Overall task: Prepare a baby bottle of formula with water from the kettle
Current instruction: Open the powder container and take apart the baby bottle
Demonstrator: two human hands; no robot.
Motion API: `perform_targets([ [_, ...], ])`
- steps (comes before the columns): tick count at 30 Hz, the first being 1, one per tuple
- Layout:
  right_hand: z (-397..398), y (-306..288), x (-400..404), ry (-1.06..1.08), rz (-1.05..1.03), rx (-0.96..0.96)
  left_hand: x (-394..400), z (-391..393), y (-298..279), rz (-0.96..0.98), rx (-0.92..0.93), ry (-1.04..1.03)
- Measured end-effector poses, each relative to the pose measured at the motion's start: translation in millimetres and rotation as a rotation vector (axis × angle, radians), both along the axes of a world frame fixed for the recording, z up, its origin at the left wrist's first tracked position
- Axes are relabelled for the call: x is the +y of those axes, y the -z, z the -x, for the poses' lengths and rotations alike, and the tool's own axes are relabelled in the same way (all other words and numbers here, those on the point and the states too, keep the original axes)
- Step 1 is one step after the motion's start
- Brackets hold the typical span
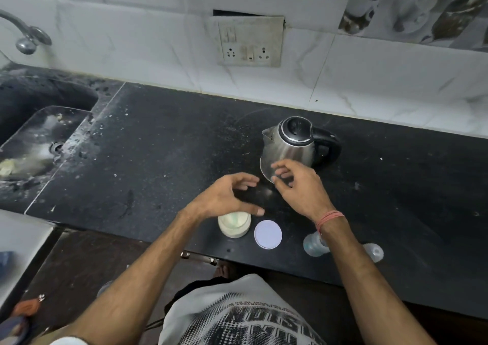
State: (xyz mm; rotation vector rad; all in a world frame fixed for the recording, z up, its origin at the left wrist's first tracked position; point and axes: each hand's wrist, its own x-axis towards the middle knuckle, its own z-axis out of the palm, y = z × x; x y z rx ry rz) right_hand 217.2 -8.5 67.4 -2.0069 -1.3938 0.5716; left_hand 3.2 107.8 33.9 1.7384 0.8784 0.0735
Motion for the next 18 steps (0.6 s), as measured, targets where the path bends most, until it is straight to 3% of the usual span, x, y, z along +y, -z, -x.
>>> perform_targets([
  [3, 20.5, 4.9, 5.8, -0.042, 0.051, 0.039, -3.9, 26.4, 8.9, -0.033, 0.048, 0.096],
  [10, 69.5, 1.0, 5.5, -0.154, 0.190, 0.003, -15.4, 43.9, 26.0, -0.113, -0.038, 0.063],
  [12, 82.1, 1.2, 3.9, -0.174, 0.261, -0.076, -18.3, 45.3, 29.9, -0.149, -0.068, 0.044],
  [16, 108.2, 9.4, 3.9, -0.138, 0.433, -0.430, -24.3, 48.0, 43.2, -0.186, -0.131, -0.030],
  [18, 120.4, 16.2, 5.1, -0.080, 0.482, -0.473, -25.8, 49.3, 50.2, -0.184, -0.173, -0.065],
])
